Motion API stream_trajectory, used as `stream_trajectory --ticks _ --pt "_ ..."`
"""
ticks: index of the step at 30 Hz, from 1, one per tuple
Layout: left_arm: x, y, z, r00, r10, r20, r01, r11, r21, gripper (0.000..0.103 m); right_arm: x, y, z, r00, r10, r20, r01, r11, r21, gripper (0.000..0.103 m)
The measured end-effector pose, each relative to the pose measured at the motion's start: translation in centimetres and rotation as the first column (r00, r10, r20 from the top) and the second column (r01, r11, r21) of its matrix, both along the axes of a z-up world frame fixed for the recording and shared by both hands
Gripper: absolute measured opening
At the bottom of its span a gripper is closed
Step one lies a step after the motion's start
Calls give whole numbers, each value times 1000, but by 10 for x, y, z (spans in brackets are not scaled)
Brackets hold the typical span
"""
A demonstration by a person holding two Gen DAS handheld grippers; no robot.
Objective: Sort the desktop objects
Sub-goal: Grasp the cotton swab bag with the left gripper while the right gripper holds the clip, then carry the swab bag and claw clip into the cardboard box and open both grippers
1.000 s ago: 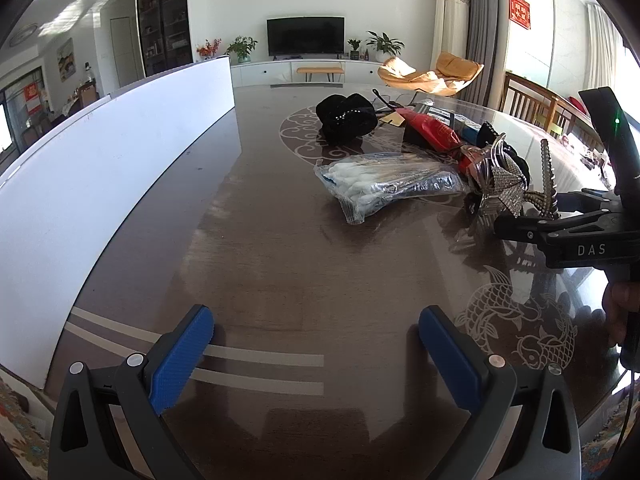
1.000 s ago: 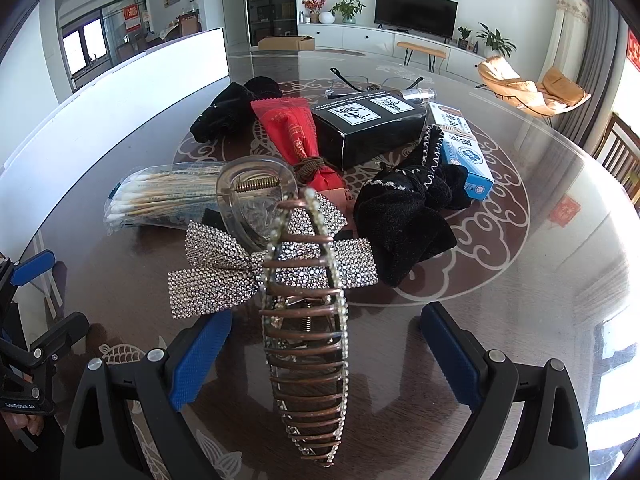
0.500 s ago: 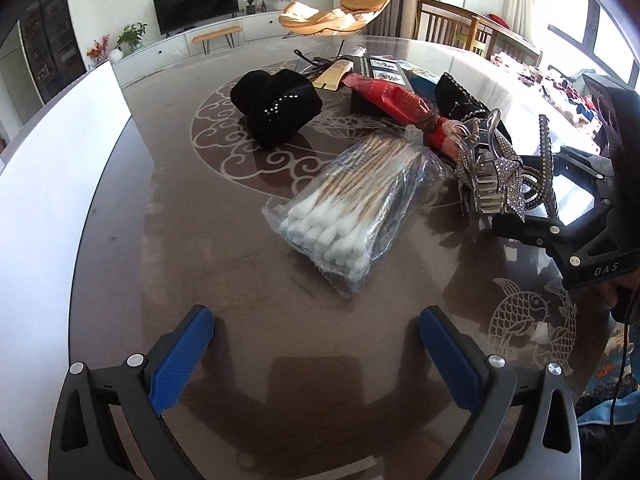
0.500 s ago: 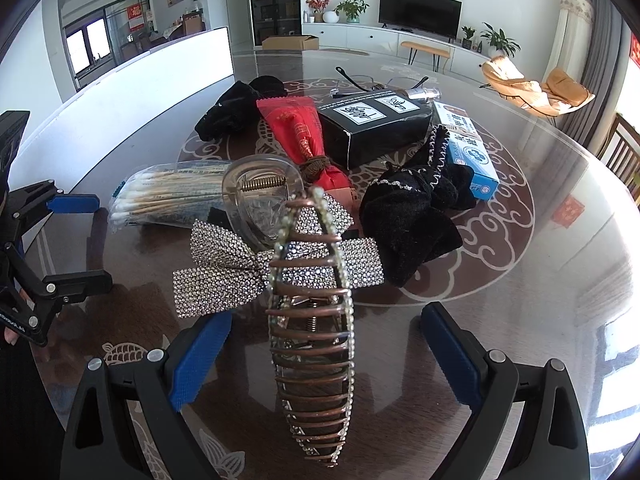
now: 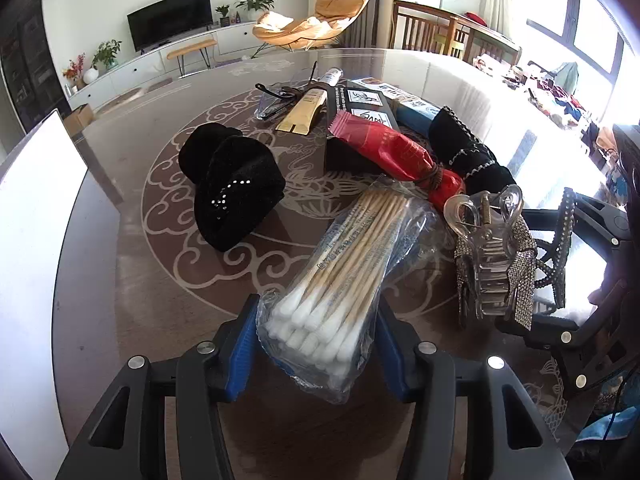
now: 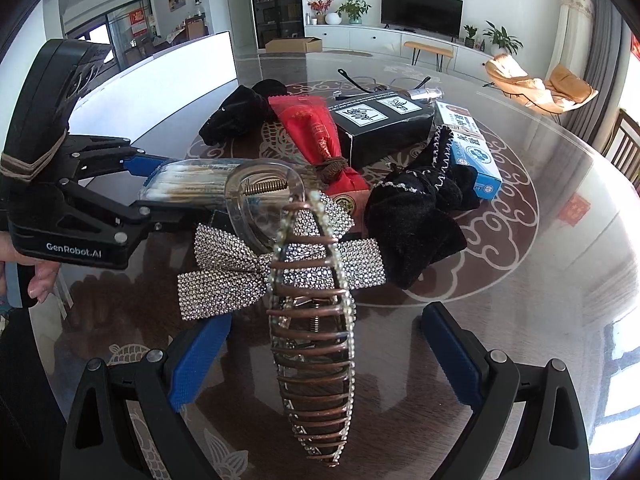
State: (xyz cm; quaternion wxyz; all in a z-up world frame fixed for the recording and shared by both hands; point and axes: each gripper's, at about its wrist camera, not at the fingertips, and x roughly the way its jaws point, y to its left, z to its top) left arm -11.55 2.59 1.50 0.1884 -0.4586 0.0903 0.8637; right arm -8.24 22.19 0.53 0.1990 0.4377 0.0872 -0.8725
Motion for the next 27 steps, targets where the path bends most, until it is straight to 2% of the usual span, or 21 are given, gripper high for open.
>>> stream_trajectory --ticks 4,7,10,11,13,14,15,18,21,24,27 --pt "16 -17 -2 990 135 -31 -135 991 4 47 0 -1 0 1000 2 0 -2 1000 7 98" --pt "42 -43 -4 955 295 -33 -295 955 27 47 0 -1 0 1000 -3 -1 3 1000 9 98" --pt "72 -63 -6 931 365 -9 -364 930 48 49 0 -2 0 1000 -5 -1 5 1000 13 98" --pt "80 -67 -6 932 363 0 -363 930 57 51 0 -2 0 1000 -4 -1 4 1000 14 98" --pt "90 -70 -8 943 332 21 -333 941 67 66 1 -2 0 1000 2 0 -2 1000 11 98" --pt "92 -71 -9 949 314 30 -315 947 61 80 1 -1 0 1000 4 1 -4 1000 2 98" --pt "93 -70 -9 954 300 29 -301 953 47 83 1 1 0 1000 5 5 -5 1000 -15 99" --pt "92 -72 -5 965 262 20 -262 965 -10 83 2 11 3 999 38 28 -35 995 -89 100" --pt "88 -70 -1 976 217 16 -216 976 -34 83 3 16 5 996 58 67 -52 996 -77 100" --pt "70 -63 0 983 181 8 -181 982 -58 84 3 15 10 992 79 97 -67 991 -115 100" --pt "51 -49 -7 990 132 47 -127 988 -84 84 -3 4 16 990 96 102 -85 991 -107 99"
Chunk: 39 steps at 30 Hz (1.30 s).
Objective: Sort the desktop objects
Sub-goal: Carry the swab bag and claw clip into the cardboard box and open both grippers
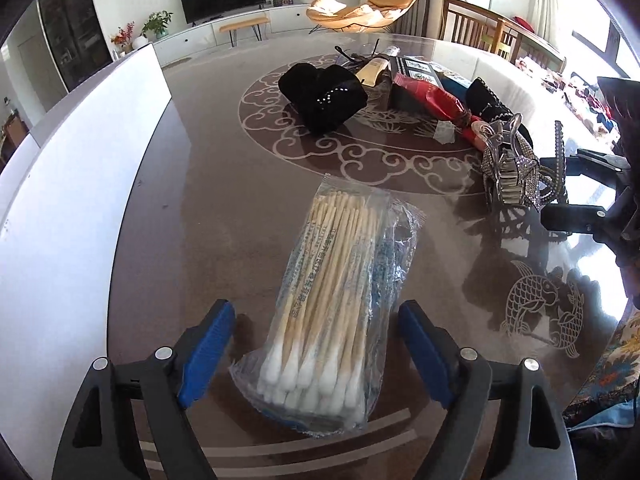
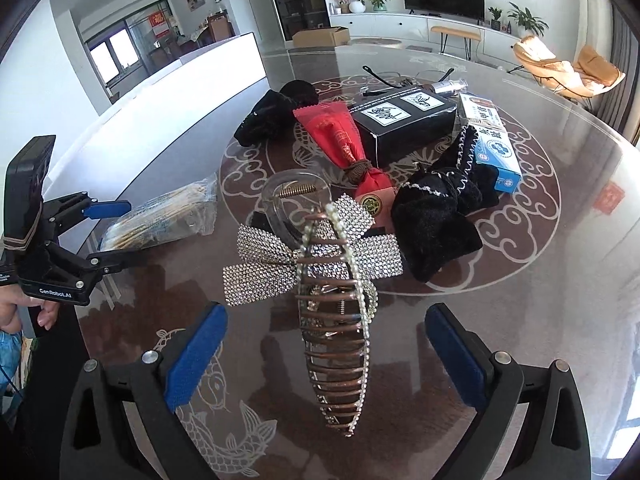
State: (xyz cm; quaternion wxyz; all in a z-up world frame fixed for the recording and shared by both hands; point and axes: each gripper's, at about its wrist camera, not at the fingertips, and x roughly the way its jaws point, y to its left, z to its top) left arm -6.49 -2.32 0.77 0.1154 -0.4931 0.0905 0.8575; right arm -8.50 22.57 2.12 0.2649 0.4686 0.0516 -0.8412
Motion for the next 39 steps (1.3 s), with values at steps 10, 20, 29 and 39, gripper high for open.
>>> stream_trajectory --ticks 10,20,29,39 --pt "15 -4 8 999 35 -39 -33 998 56 30 3 10 -2 996 6 84 -9 999 40 40" --pt "60 -12 15 993 87 -74 -76 987 142 30 11 42 6 997 -30 75 29 1000 10 28" --pt "86 -43 71 969 183 -164 -134 952 274 30 37 15 61 998 57 -38 -57 998 -2 27" --pt "97 -174 141 883 412 -225 -345 894 285 30 34 -151 140 947 292 -134 -313 934 -174 27"
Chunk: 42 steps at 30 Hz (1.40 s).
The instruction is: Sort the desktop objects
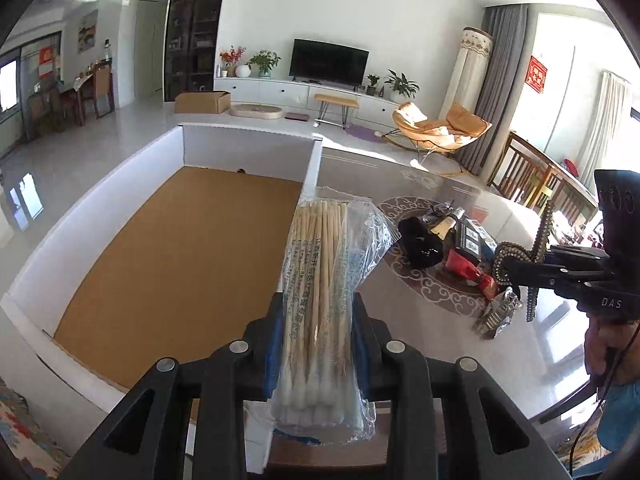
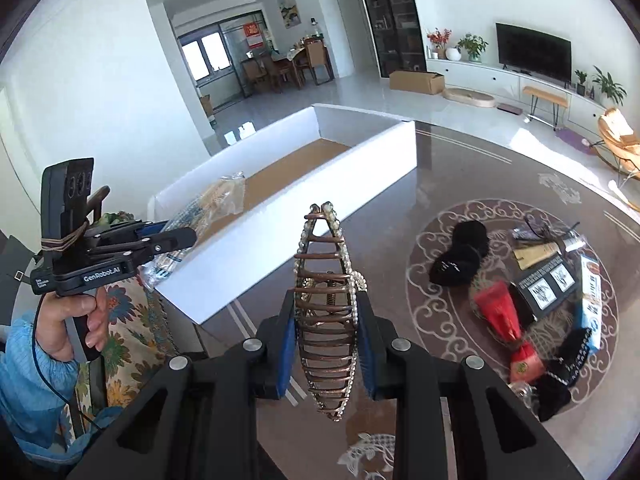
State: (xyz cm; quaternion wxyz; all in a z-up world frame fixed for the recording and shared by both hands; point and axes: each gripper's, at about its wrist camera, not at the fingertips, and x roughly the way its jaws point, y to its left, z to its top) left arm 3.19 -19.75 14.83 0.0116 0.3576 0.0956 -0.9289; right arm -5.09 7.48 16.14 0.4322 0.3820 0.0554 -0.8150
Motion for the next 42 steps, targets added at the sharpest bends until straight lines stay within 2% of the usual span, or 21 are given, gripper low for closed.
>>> stream_trajectory --ticks 3,6,10,14,17,19,20,21,22,23,24,25,28,29,32,34,37,39,42 --pt "-2 -57 -1 990 133 41 -132 991 -24 29 4 -77 20 994 108 -11 -109 993 -49 28" --pt "-5 -105 -11 968 233 91 -234 972 -8 29 8 -157 25 980 195 -38 -196 980 -38 28" --pt "-14 -138 -30 940 308 146 -310 951 -11 29 3 -249 -4 965 259 -37 -257 965 52 28" --pt "-26 -142 -46 931 314 185 -313 949 -37 29 -12 -301 -45 965 264 4 -260 950 172 28" --pt "-35 -140 -58 926 311 212 -309 950 -44 31 -22 -312 -62 967 255 10 -252 944 212 28" --pt "-39 -143 -66 917 327 228 -331 944 -22 34 -27 -314 -70 967 255 14 -251 938 238 28" --pt "-42 -145 -69 913 335 233 -342 940 -14 41 -28 -316 -74 967 253 16 -248 934 258 29" --pt "-44 -145 -71 910 343 232 -348 937 -21 46 -30 -315 -76 970 245 8 -237 931 278 38" --pt "-47 -144 -71 908 350 230 -350 936 -42 49 -31 -314 -78 971 238 -7 -225 929 293 54" --pt "-50 -142 -72 901 365 235 -359 931 -68 65 -31 -314 -79 972 234 -24 -216 928 304 61" --pt "-52 -142 -73 893 382 238 -370 924 -95 86 -31 -313 -80 972 232 -43 -208 927 312 67" --pt "-53 -142 -73 889 396 230 -378 918 -118 91 -29 -310 -80 970 235 -61 -204 925 320 67" --pt "-59 -143 -80 874 422 240 -389 905 -174 92 -25 -306 -87 963 258 -76 -215 909 356 67" --pt "-62 -144 -85 865 427 263 -390 902 -183 90 -24 -306 -91 962 262 -80 -216 904 369 67" --pt "-63 -150 -84 850 457 261 -420 888 -186 92 -22 -304 -101 957 273 -95 -213 890 403 67" --pt "-62 -154 -86 848 453 273 -424 891 -161 92 -17 -302 -105 943 302 -141 -219 879 423 67" --pt "-63 -149 -88 852 429 300 -381 901 -207 92 -12 -300 -112 924 336 -181 -225 863 453 66" --pt "-64 -144 -89 849 432 304 -366 896 -252 91 -12 -297 -113 913 361 -189 -244 855 457 66" --pt "-60 -137 -88 849 432 305 -368 897 -247 91 -10 -289 -114 902 385 -194 -264 849 458 66"
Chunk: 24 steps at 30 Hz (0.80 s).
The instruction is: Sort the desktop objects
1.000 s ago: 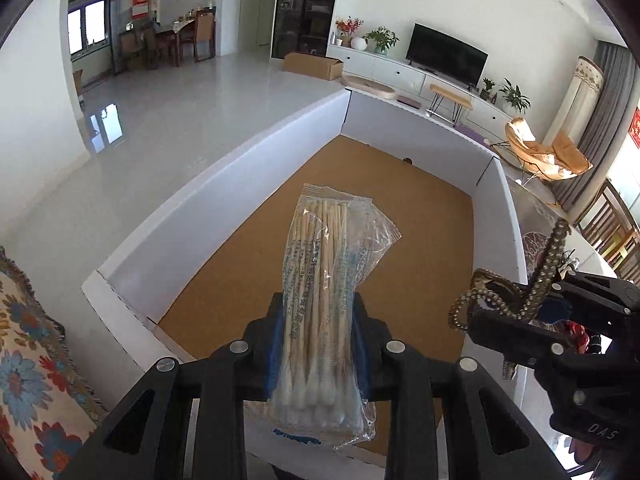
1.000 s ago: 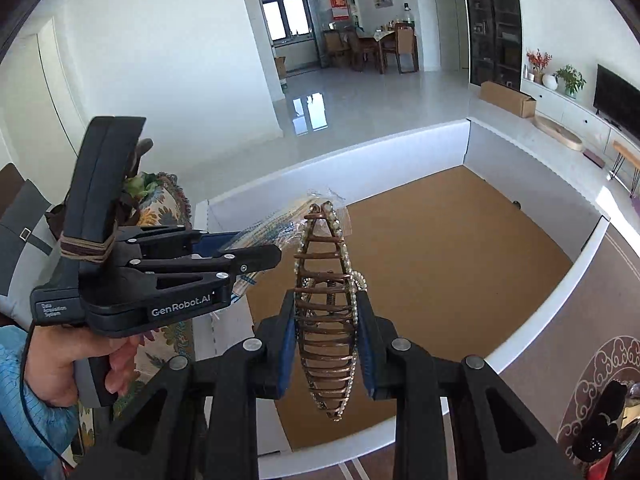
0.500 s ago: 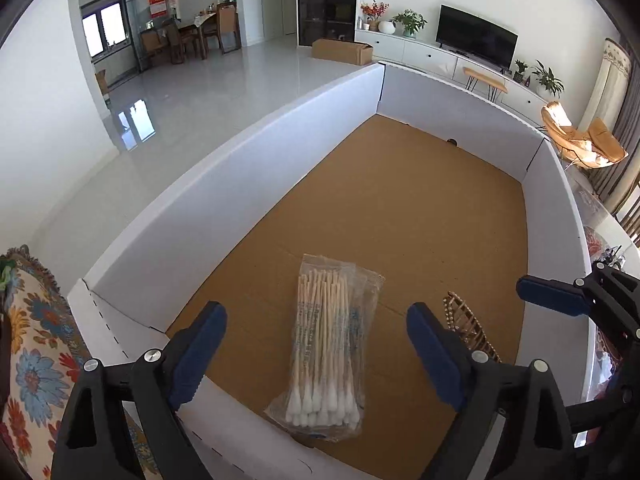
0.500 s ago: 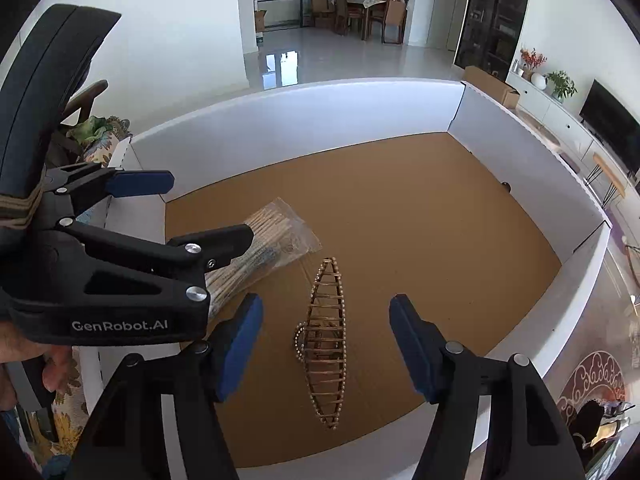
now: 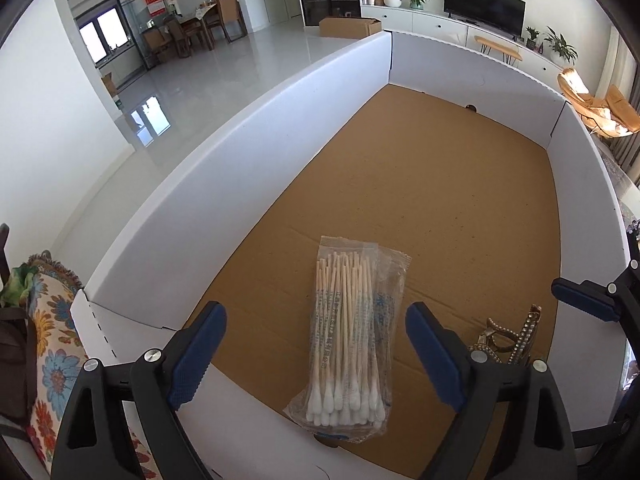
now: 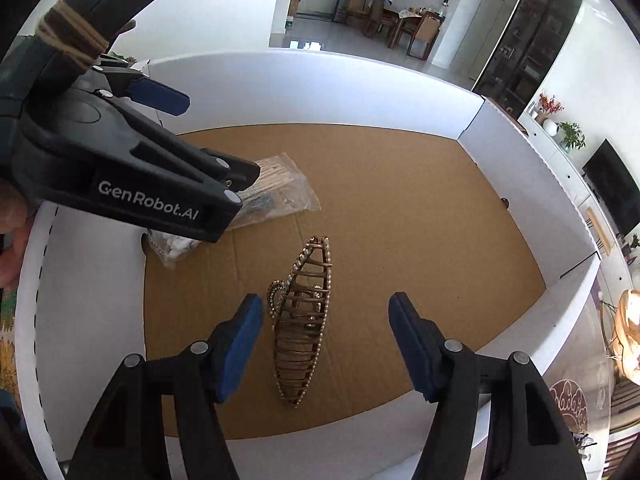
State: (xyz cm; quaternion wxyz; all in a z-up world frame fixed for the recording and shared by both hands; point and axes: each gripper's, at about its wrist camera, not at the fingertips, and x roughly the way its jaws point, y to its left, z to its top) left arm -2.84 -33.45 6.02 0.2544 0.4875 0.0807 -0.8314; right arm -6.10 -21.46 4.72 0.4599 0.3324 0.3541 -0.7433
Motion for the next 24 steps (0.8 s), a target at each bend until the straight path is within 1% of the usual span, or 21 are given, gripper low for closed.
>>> stream_trajectory --ticks 3,4,6,7,9,10,11,12,13,14,16,17,18,19,20,21,24 --pt "5 6 2 1000 -5 -11 5 1000 12 91 0 8 0 1000 16 -1 -16 1000 -11 65" --pt "7 6 4 1000 0 -26 1 1000 23 91 0 10 0 1000 17 -2 -17 1000 -11 65" --pt "13 3 9 995 17 -101 -10 998 67 91 -1 12 2 1000 7 -6 -7 1000 -26 65" --pt "18 3 15 990 30 -138 -20 997 74 91 -2 17 7 1000 -4 -9 3 998 -61 66" --pt "31 13 31 974 38 -223 -27 998 52 91 -1 36 26 999 -28 -23 23 984 -178 69" --pt "38 24 43 964 18 -266 -8 999 40 91 -1 48 36 998 -52 -38 42 973 -225 78" --pt "43 38 55 953 -12 -303 19 1000 18 92 0 62 45 995 -81 -52 65 963 -260 83" --pt "47 54 68 940 -53 -338 52 999 -11 92 2 81 52 991 -116 -64 92 949 -301 90" --pt "52 73 80 923 -103 -370 95 995 -40 92 5 103 58 986 -150 -69 118 933 -341 95" --pt "57 93 91 906 -153 -395 139 988 -64 92 8 127 60 979 -188 -74 148 916 -373 96" --pt "64 137 106 855 -271 -442 258 962 -91 95 16 178 56 957 -279 -83 224 889 -400 99" --pt "66 158 108 831 -321 -455 315 945 -91 101 21 205 52 942 -324 -88 265 878 -400 99" --pt "65 179 106 810 -365 -459 369 926 -84 103 25 232 46 923 -373 -90 311 866 -392 99" --pt "61 200 100 795 -407 -450 423 904 -69 103 27 259 38 902 -424 -87 364 851 -379 100" --pt "56 219 91 787 -442 -430 468 882 -52 103 33 289 30 876 -475 -80 420 834 -359 100" --pt "48 239 78 785 -476 -396 506 862 -33 103 34 318 22 848 -526 -68 477 813 -334 100" --pt "15 286 23 795 -553 -251 575 818 19 103 39 398 -3 760 -650 -21 627 741 -239 100"
